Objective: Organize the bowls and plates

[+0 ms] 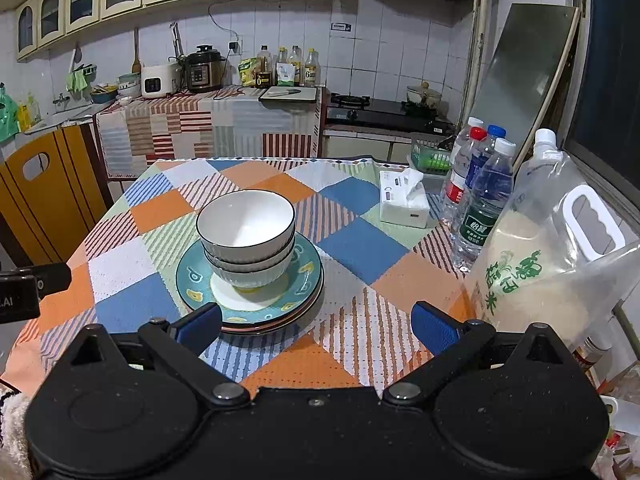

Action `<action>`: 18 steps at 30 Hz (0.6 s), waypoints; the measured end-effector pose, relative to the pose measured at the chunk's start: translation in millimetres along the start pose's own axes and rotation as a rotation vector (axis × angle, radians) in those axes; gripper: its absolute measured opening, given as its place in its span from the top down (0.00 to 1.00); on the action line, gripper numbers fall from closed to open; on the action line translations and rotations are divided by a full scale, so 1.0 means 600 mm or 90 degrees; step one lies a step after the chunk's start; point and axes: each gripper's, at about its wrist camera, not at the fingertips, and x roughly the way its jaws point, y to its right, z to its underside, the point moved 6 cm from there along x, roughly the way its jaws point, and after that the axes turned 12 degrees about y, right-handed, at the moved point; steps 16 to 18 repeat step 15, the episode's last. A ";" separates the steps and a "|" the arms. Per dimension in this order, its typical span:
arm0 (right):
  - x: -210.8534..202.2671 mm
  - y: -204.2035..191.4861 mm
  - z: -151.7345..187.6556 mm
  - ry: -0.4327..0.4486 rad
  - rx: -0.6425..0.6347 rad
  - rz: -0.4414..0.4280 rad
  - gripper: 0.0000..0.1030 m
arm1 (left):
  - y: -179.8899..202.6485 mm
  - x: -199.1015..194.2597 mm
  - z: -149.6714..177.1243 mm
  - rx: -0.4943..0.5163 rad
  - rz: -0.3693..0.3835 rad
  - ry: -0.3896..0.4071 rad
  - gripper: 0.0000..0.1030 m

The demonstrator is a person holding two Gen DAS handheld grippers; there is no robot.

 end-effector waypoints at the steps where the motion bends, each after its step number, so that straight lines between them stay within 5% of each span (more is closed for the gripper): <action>1: 0.000 0.000 0.001 -0.001 -0.001 0.000 0.01 | 0.000 0.000 0.000 -0.001 0.001 -0.001 0.03; 18: 0.002 0.001 0.004 -0.007 0.002 -0.003 0.01 | 0.004 0.002 0.004 0.002 0.006 -0.011 0.03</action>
